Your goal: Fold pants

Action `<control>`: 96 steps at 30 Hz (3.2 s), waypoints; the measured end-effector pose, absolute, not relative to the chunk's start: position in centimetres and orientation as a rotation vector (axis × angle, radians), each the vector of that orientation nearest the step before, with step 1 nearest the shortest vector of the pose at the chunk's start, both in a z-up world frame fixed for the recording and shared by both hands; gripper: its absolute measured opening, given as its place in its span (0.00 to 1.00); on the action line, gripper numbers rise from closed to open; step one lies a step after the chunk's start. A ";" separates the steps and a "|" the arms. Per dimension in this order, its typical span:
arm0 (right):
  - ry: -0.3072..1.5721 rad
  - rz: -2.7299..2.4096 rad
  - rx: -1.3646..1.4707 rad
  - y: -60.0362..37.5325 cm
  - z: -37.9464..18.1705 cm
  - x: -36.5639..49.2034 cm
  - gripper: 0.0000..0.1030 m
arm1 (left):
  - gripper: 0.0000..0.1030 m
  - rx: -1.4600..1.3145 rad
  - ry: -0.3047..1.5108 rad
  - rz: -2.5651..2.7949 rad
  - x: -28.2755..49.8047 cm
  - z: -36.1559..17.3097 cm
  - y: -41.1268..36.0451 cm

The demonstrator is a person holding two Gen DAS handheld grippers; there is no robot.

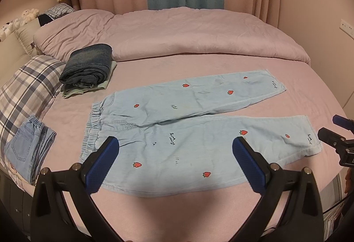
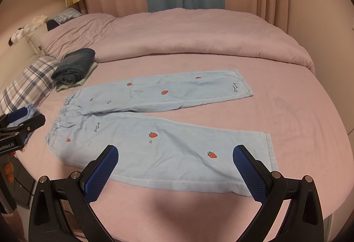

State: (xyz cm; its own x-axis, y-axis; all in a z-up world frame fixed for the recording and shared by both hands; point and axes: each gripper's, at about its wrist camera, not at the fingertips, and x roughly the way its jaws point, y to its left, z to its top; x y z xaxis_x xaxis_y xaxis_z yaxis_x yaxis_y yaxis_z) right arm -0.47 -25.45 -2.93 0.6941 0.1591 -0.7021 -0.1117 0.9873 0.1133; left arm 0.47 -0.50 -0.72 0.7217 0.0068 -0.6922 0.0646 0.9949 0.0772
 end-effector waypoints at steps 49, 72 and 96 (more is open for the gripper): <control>0.802 0.483 -0.117 -15.7 -8.4 -0.4 1.00 | 0.99 -0.633 1.010 0.115 1.1 -11.9 14.6; 0.694 0.766 -0.661 -2.4 -14.7 -1.9 0.08 | 0.18 -0.814 0.930 0.200 -0.5 -16.8 21.6; 1.078 0.560 -0.280 -20.1 -14.7 5.4 0.45 | 0.65 0.008 0.964 -0.012 3.8 -14.4 15.7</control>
